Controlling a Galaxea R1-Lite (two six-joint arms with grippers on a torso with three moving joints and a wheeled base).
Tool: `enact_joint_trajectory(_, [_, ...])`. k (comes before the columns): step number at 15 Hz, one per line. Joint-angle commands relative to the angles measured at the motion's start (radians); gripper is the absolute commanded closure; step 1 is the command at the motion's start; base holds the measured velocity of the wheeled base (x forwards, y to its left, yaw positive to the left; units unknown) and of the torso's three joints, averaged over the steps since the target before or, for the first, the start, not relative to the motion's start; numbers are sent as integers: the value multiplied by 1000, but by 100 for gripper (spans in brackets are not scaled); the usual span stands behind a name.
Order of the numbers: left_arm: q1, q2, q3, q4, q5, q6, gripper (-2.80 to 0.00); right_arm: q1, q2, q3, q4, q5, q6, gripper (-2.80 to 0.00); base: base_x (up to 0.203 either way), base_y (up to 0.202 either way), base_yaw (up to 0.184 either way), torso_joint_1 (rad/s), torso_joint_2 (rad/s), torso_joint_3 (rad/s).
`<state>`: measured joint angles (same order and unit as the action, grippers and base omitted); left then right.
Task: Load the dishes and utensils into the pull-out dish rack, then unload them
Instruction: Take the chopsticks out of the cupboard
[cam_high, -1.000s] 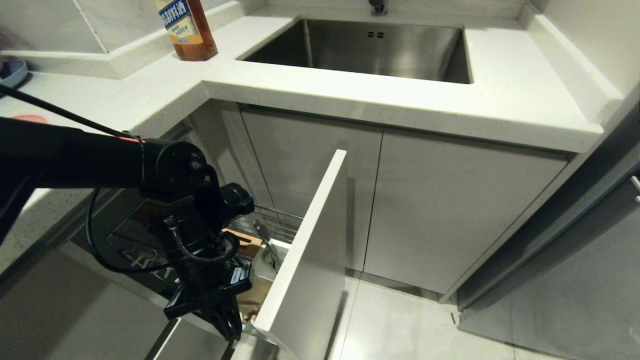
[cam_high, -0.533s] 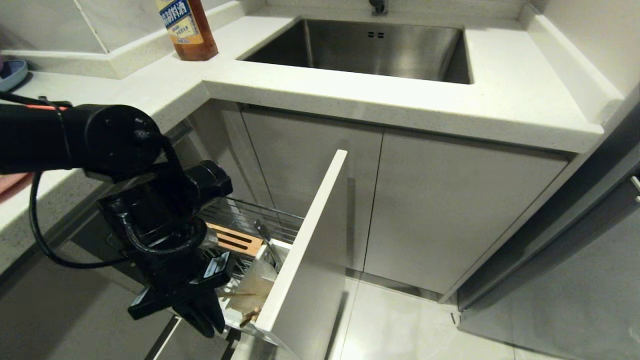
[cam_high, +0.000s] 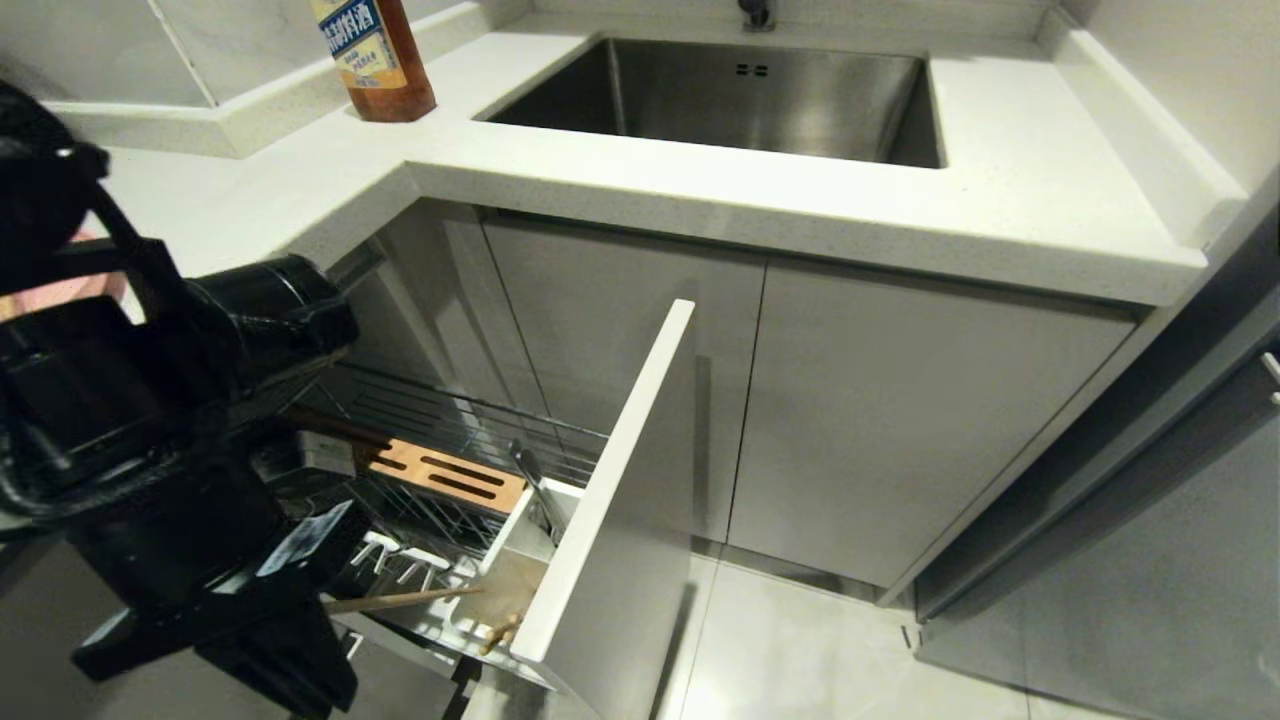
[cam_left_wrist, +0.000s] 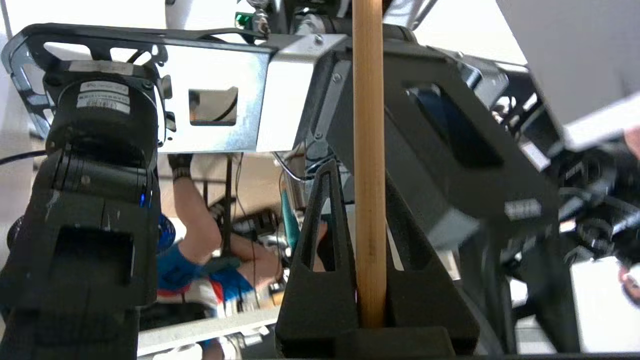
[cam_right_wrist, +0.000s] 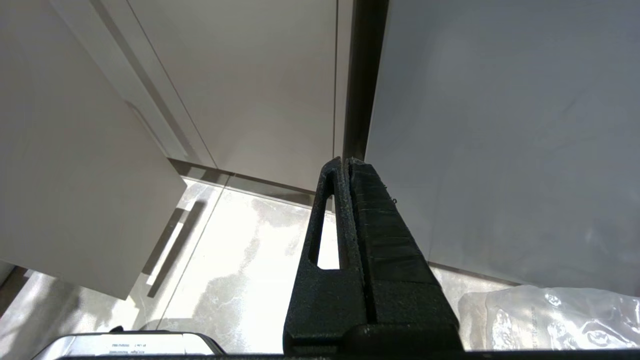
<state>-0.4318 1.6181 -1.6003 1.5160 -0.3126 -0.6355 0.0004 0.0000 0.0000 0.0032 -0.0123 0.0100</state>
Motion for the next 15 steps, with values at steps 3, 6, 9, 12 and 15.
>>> enact_joint_trajectory(3, [-24, -127, -13, 14, -4, -3, 0, 1, 0, 2, 0, 0, 0, 0, 0, 0, 0, 0, 0, 0])
enact_joint_trajectory(6, [-63, -240, -52, 14, -4, 1, 0, 1, 0, 2, 0, 0, 1, 0, 0, 0, 0, 0, 0, 0])
enact_joint_trajectory(9, [-75, -344, -196, 14, 25, 4, 0, 1, 0, 3, 0, 0, -1, 0, 0, 0, 0, 0, 0, 0])
enact_joint_trajectory(12, [-76, -411, -352, 14, 137, 71, 0, 0, 0, 3, 0, 0, 0, 0, 0, 0, 0, 0, 0, 0])
enact_joint_trajectory(15, [-44, -448, -357, -31, 298, 141, 0, 0, 0, 2, 0, 0, 0, 0, 0, 0, 0, 0, 0, 0])
